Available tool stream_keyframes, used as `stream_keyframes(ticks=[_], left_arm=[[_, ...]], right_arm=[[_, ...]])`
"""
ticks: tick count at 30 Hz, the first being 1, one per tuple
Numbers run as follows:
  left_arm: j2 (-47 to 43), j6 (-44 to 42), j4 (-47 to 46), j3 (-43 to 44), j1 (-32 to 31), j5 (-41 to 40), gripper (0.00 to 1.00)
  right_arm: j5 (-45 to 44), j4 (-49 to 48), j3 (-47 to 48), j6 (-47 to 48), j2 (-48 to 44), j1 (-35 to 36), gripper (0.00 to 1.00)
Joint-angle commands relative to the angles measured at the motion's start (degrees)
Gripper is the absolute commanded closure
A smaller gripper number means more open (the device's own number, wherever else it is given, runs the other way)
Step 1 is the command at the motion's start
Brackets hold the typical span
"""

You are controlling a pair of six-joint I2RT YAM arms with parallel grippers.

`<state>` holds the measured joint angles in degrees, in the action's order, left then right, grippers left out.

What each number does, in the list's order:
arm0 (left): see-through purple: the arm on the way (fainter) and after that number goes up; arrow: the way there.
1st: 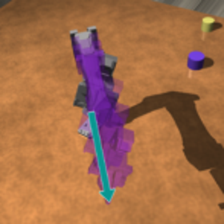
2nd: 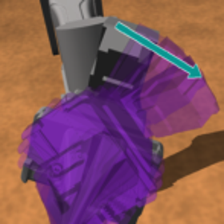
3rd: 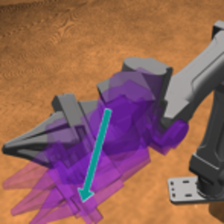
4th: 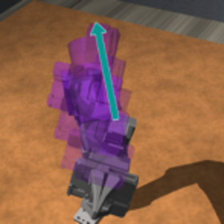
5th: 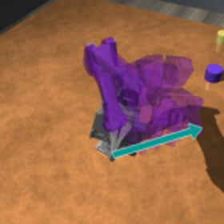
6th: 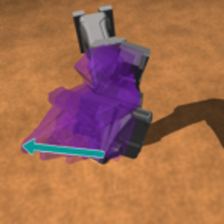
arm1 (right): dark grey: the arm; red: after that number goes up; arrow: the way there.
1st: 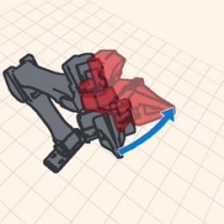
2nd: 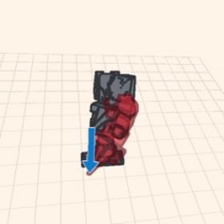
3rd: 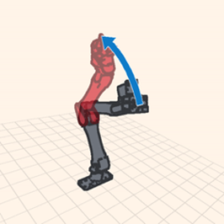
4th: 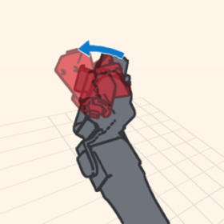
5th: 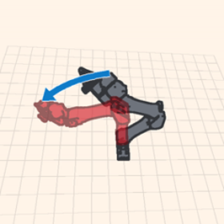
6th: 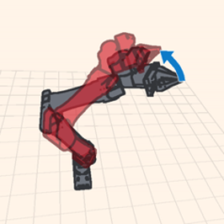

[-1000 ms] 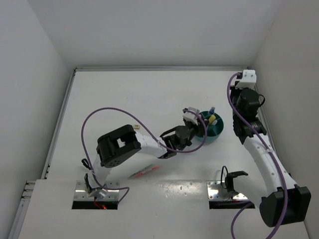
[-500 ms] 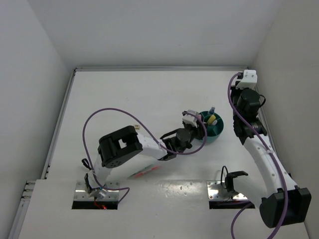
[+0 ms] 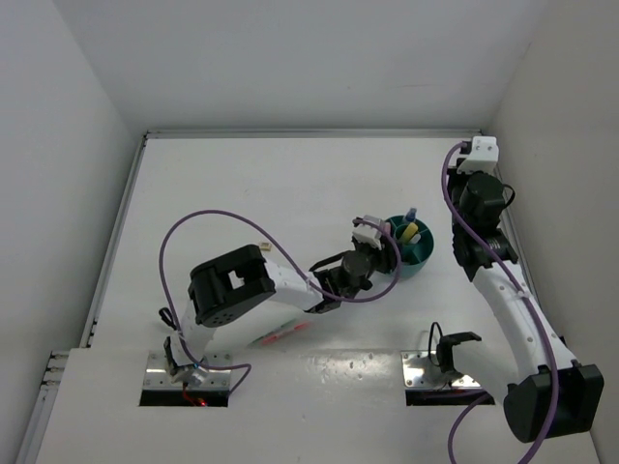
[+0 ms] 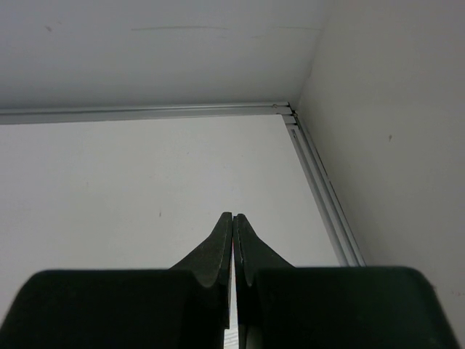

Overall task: Sort the stationery into containers
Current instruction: Place the stationery in the storage box, then pick up the stationery from the center of the board.

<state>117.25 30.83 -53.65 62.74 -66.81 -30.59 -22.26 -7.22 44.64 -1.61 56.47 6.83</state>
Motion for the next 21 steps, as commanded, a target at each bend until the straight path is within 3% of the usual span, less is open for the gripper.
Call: stream_keyframes(ticks=[1, 3, 4, 5, 6, 7, 8, 9, 10, 11, 12, 13, 15, 18, 20, 21], left_arm=[[-6.5, -4.6, -4.3, -1.4, -2.3, -3.1, 0.53], [-10.2, -6.2, -2.3, -3.1, -2.9, -6.2, 0.53], [-14.6, -6.2, -0.3, -3.1, -2.9, -7.2, 0.58], [-16.9, -5.2, 5.0, -3.9, -2.9, -9.8, 0.73], [-19.2, -3.2, 8.6, -4.7, -2.9, -12.3, 0.73], [-23.7, 0.2, 14.1, -4.7, -1.8, -14.0, 0.86], [-25.6, 7.0, 25.4, -4.7, -0.5, -14.8, 0.88], [-27.2, 10.9, 31.7, -3.9, 3.0, -15.9, 0.88], [-28.5, 14.8, 38.5, -3.2, 5.3, -15.9, 0.79], [-29.5, 17.8, 49.8, -2.5, 7.6, -14.7, 0.61], [-30.9, 20.3, 54.7, -1.9, 10.0, -12.3, 0.44], [-31.6, 21.2, 59.1, -1.2, 14.3, -11.3, 0.16], [-33.2, 25.6, 68.6, -2.0, 18.1, -10.0, 0.04], [-36.9, 37.5, 75.9, -6.6, 23.6, -8.5, 0.0], [-38.1, 43.1, 78.2, -9.6, 26.9, -6.7, 0.0], [-38.1, 47.7, 80.6, -10.2, 27.9, -6.2, 0.02]], right_arm=[[-0.2, -2.5, -0.4, -0.9, -1.0, -0.3, 1.0], [0.5, -2.5, -0.4, -0.4, -1.0, -0.3, 0.96], [1.2, -3.1, -0.4, 0.1, -1.5, -0.3, 0.9], [3.2, -3.1, -1.0, 1.6, -1.5, -0.3, 0.6], [4.6, -3.1, -1.6, 2.4, -1.5, -0.3, 0.45], [7.8, -2.3, -1.6, 3.2, -1.5, -0.3, 0.32], [9.8, -1.1, -1.1, 4.1, -0.8, -0.3, 0.17], [13.9, 0.3, -0.4, 5.5, 0.9, -0.3, 0.17], [16.7, 3.9, 0.3, 6.3, 2.0, -0.3, 0.22], [19.9, 6.3, 2.2, 7.4, 3.0, -0.3, 0.45], [22.4, 8.6, 3.2, 8.4, 4.2, -0.3, 0.99], [28.8, 11.0, 4.3, 9.4, 5.1, -0.3, 1.0], [35.6, 16.7, 5.9, 12.2, 7.3, -0.3, 0.94], [42.9, 20.6, 8.0, 14.0, 8.7, 0.4, 0.19], [44.1, 20.6, 8.5, 14.0, 9.4, 0.4, 0.17], [44.1, 21.1, 8.5, 14.7, 9.4, 0.4, 0.21]])
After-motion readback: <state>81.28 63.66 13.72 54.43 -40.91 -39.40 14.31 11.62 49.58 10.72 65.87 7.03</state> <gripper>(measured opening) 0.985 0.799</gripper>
